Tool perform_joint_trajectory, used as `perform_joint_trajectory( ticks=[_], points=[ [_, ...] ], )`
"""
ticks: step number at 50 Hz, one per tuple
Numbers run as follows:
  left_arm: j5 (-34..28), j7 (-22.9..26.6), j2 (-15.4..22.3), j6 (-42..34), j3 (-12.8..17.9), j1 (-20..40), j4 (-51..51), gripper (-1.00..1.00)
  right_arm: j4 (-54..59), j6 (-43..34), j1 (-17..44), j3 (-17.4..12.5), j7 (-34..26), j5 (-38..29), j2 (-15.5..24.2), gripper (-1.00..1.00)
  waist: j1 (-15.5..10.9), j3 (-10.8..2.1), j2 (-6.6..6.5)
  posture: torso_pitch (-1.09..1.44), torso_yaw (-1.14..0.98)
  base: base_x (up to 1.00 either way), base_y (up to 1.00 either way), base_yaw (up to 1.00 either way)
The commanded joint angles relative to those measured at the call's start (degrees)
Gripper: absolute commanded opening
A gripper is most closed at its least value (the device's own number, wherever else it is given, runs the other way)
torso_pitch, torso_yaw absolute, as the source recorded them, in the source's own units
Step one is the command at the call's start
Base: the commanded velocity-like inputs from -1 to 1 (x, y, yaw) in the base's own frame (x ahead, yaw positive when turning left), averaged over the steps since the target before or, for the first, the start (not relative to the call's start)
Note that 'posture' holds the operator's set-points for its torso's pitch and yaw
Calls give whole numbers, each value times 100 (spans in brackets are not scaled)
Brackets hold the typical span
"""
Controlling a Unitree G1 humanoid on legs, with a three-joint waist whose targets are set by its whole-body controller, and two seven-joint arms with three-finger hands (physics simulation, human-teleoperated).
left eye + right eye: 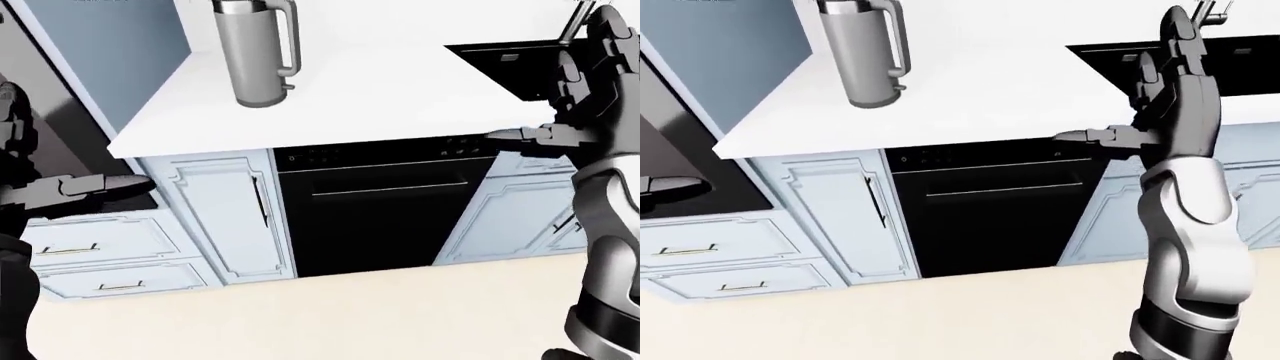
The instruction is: Press the button to open the lid of the electric kettle.
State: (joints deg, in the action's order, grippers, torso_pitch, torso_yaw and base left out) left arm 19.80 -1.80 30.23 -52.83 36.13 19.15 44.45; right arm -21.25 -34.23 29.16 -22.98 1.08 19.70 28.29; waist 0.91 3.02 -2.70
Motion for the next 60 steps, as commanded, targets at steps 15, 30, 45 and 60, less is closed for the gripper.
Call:
perform_joint_trajectory(
  ticks=[15,30,45,60],
  points=[
    [-19,-42,86,105,65,96,58,100,-179,73,139,-15,0,18,52,100,-187,-183,673,0,0,25,7,0],
    [28,-69,121,92,75,113,49,100,-193,-51,186,-44,66,119,69,100,-1,-232,-137,0,0,25,19,0],
    [44,-70,112,103,88,90,54,100,-196,-123,186,-48,123,219,97,100,-101,-127,540,0,0,21,27,0],
    [40,-83,91,139,45,80,47,100,-195,-129,196,-29,119,218,108,100,-97,-172,-47,0,0,15,31,0]
  ],
)
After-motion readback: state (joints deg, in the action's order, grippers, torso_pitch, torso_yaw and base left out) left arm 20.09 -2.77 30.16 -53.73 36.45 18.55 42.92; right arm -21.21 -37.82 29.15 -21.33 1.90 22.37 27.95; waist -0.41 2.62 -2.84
